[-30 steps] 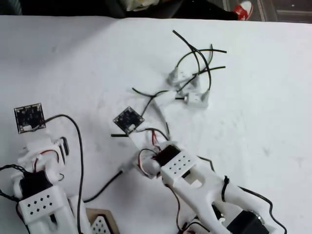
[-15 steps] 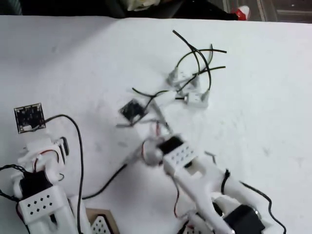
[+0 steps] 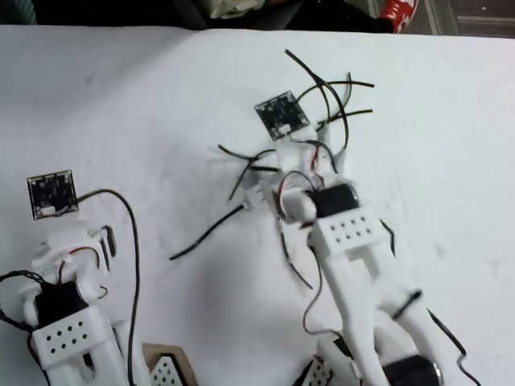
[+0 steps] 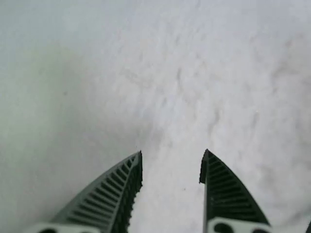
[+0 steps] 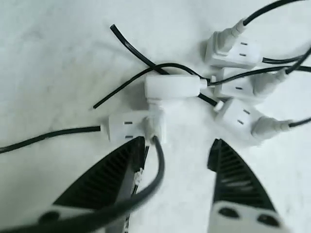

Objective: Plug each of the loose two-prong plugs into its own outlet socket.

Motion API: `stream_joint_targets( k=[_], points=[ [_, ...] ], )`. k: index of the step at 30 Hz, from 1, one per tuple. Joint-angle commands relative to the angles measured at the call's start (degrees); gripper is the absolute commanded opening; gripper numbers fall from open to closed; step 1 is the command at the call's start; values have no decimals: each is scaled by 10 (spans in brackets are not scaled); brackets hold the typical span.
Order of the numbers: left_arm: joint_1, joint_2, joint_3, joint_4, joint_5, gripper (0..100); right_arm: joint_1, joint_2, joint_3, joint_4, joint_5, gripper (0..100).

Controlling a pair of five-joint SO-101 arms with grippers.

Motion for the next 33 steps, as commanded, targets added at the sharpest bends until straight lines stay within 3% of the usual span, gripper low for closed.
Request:
stream_joint_targets(
  k=[1, 3, 7, 11, 22, 28, 33],
  points=[
    [5, -7, -15, -11, 0, 207, 6, -113, -27, 83, 4, 83],
    [5, -7, -33, 10, 0, 203, 6, -175, -16, 118, 4, 9],
    [17, -7, -67, 49, 0, 186, 21, -294, 49, 154, 4, 28],
    [56, -7, -85, 61, -4, 24, 49, -399, 128, 145, 1, 19],
    [124, -8, -91, 69, -1, 23, 124, -641, 275, 153, 15, 19],
    [157, -12, -91, 73, -1, 23, 124, -730, 325, 194, 44, 19],
    [191, -130, -87, 110, 0, 22, 124, -727, 350, 193, 44, 25]
  ],
)
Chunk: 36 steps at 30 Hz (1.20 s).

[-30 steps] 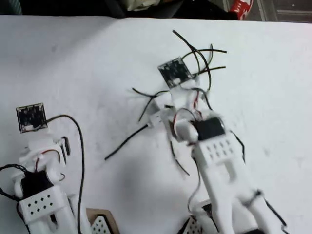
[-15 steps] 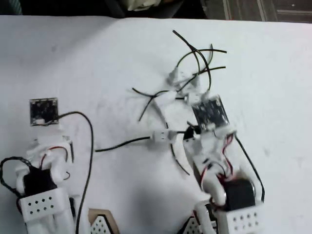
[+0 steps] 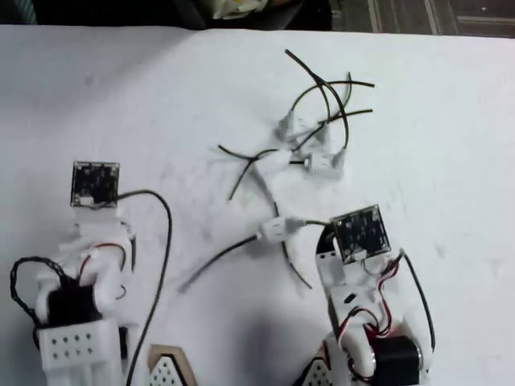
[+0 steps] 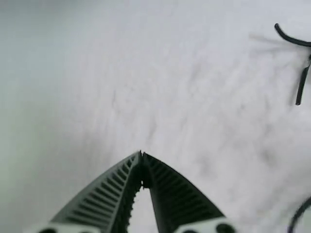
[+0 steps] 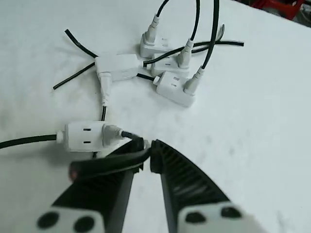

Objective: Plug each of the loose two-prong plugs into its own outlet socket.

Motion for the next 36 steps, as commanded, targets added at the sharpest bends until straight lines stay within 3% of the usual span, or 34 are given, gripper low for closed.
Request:
stream_joint_targets(
  k=[1, 5, 9, 18, 23, 33, 36],
  points=[
    [29, -110, -19, 39, 0, 22, 2, -1, 4, 3, 4, 25],
    [58, -255, 10, 64, -1, 24, 2, -1, 4, 3, 4, 25],
    [63, -237, 55, 27, -4, 24, 2, -1, 4, 7, 4, 28],
    [90, -242, 89, 19, -1, 24, 1, -1, 16, 27, -36, 213],
    [109, -243, 151, 14, -4, 24, 7, -2, -4, 5, -38, 184],
    [109, -243, 246, 14, -5, 24, 12, -2, -92, 118, -33, 22],
    [112, -243, 273, 14, -4, 24, 12, -2, -88, 128, -33, 22]
  ],
)
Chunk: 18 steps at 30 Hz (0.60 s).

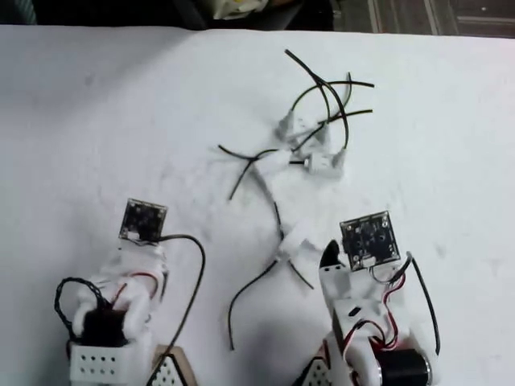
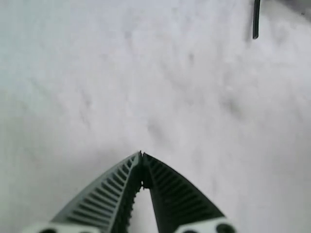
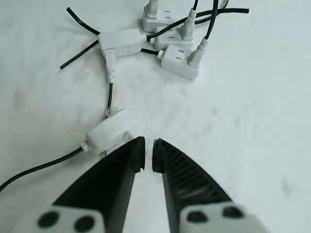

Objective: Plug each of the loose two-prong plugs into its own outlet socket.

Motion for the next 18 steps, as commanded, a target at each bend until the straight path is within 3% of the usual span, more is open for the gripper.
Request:
stream_joint_targets(
  k=[1, 18],
  points=[
    [6, -5, 7, -12, -5, 24, 7, -3, -11, 7, 1, 23],
    [4, -4, 7, 25, -2, 24, 2, -2, 149, -36, -4, 23]
  ],
)
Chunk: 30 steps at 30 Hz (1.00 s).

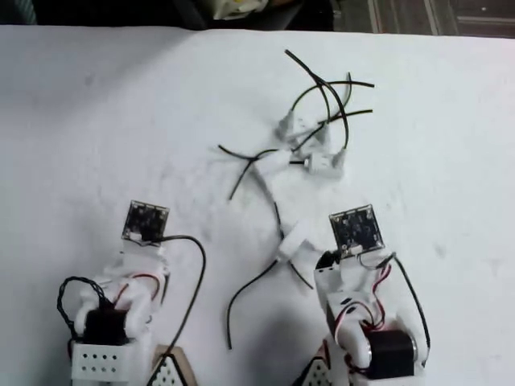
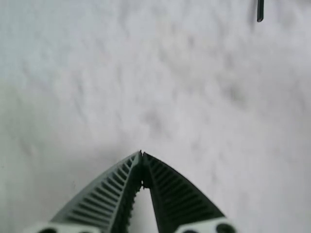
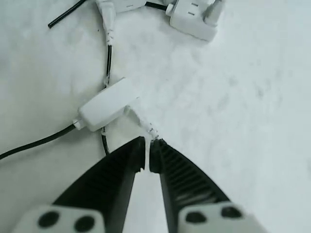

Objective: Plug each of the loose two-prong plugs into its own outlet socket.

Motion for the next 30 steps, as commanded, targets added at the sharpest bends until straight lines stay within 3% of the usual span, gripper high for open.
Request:
stream_joint_targets(
  k=[1, 7, 30],
  points=[
    [4, -5, -2, 24, -2, 24, 2, -1, 55, -21, -4, 23],
    [4, -5, -2, 27, -2, 24, 31, 4, 195, -114, -4, 24],
    [4, -5, -2, 27, -2, 24, 36, -2, 191, -108, -4, 24]
  ],
)
